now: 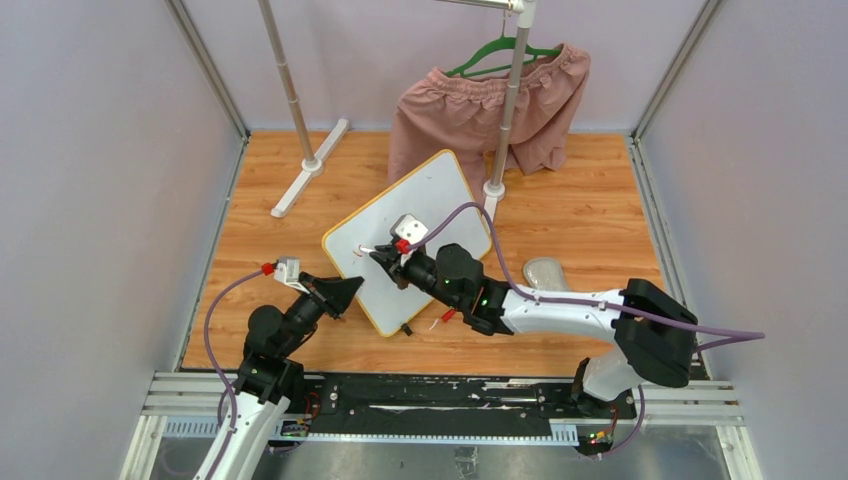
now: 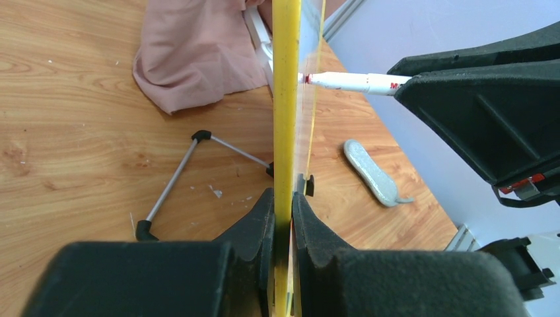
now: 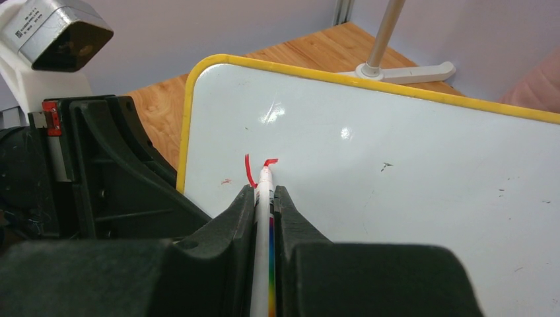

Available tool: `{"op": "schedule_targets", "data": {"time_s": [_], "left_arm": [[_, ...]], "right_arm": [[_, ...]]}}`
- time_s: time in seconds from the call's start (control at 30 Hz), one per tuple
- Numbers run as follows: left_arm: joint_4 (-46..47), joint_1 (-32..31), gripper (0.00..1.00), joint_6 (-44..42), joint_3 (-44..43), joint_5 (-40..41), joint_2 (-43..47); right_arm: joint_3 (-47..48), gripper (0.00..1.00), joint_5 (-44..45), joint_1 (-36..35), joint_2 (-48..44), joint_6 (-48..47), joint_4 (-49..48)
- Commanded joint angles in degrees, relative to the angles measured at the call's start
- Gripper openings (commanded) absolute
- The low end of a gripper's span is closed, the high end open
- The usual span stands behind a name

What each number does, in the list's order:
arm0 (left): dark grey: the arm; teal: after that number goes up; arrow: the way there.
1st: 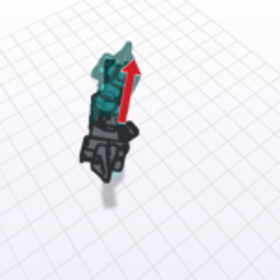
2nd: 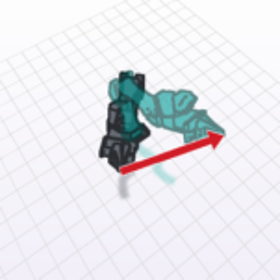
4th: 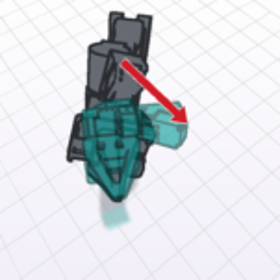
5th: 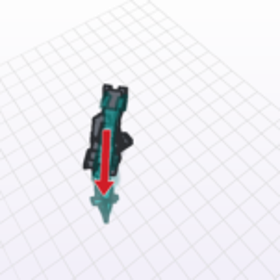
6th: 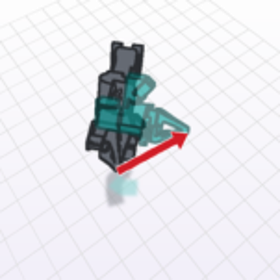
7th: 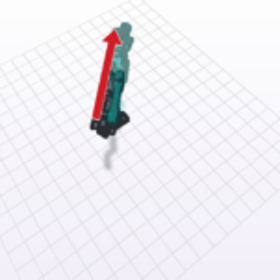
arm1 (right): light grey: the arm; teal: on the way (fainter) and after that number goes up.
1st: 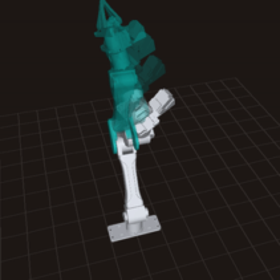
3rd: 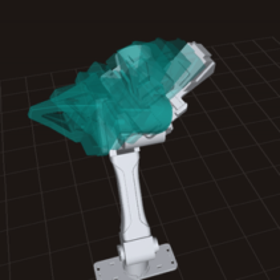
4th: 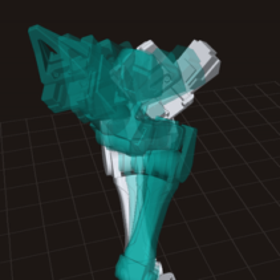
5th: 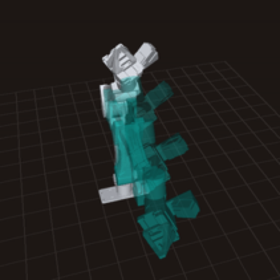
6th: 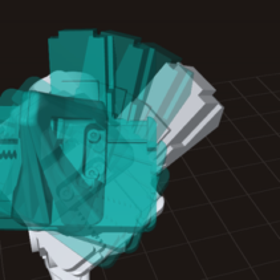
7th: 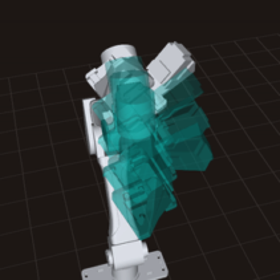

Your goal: Write a sentence on the whiteboard

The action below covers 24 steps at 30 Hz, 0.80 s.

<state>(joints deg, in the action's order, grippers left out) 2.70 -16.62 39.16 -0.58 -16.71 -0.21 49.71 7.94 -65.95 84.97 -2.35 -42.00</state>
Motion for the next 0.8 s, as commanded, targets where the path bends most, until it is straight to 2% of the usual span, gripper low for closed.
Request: {"op": "schedule_targets", "data": {"time_s": [0.0, 0.77], "left_arm": [[-6.39, 0.45, 0.00, -3.97, 1.99, 1.88, 3.81], [-6.30, 0.45, 0.00, -3.96, 2.07, 1.42, 3.81]], "right_arm": [[-1.81, 0.00, 0.15, -0.05, -1.36, 1.12, -0.02], [-2.00, 0.00, -0.91, -1.32, -1.56, 1.56, 0.06]]}}
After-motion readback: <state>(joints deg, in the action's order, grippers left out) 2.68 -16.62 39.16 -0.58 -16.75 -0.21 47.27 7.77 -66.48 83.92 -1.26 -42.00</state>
